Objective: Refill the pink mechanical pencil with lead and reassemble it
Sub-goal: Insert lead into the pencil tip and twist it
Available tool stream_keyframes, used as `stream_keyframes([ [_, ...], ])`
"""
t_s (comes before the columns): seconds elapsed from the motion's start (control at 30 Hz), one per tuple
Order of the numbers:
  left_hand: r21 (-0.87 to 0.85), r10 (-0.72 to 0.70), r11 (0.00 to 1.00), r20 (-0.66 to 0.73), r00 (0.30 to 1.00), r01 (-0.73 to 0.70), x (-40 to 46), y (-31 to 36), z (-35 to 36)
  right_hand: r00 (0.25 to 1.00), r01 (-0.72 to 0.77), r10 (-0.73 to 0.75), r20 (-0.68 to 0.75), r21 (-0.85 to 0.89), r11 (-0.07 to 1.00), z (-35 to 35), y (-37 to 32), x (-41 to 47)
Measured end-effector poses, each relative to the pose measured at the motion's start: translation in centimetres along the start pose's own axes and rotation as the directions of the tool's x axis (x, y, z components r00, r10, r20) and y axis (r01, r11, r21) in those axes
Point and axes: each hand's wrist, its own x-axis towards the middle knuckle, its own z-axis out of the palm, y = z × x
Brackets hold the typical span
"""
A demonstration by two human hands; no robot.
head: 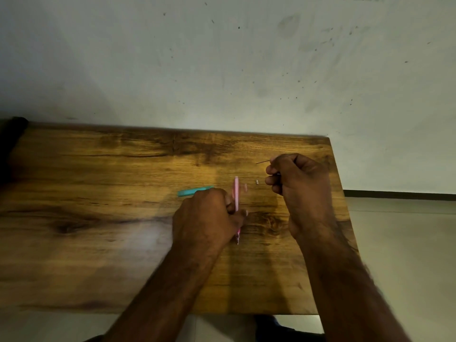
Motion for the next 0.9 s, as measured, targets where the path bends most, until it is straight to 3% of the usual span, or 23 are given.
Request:
stream_keyframes([
  [0.53, -0.012, -0.093, 0.996, -0.002, 0.996, 0.093, 0.3, -0.2, 0.1, 0.996, -0.05, 0.046, 0.083, 0.046, 0.998, 0.7, 0.0, 0.0],
  [0.73, -0.262, 0.077, 0.958, -0.163, 0.984, -0.118, 0.6, -0.7, -1.6, 0.993, -0.048, 0.037, 0.111, 0.101, 0.994, 1.0, -0.2, -0.1],
  [0.9, -0.326, 0.198, 0.901, -0.281, 0.939, -0.287, 1.4, -1.6, -3.0, 0.972, -0.023, -0.032, 0.233, 0.232, 0.972, 1.4, -0.7, -0.6],
])
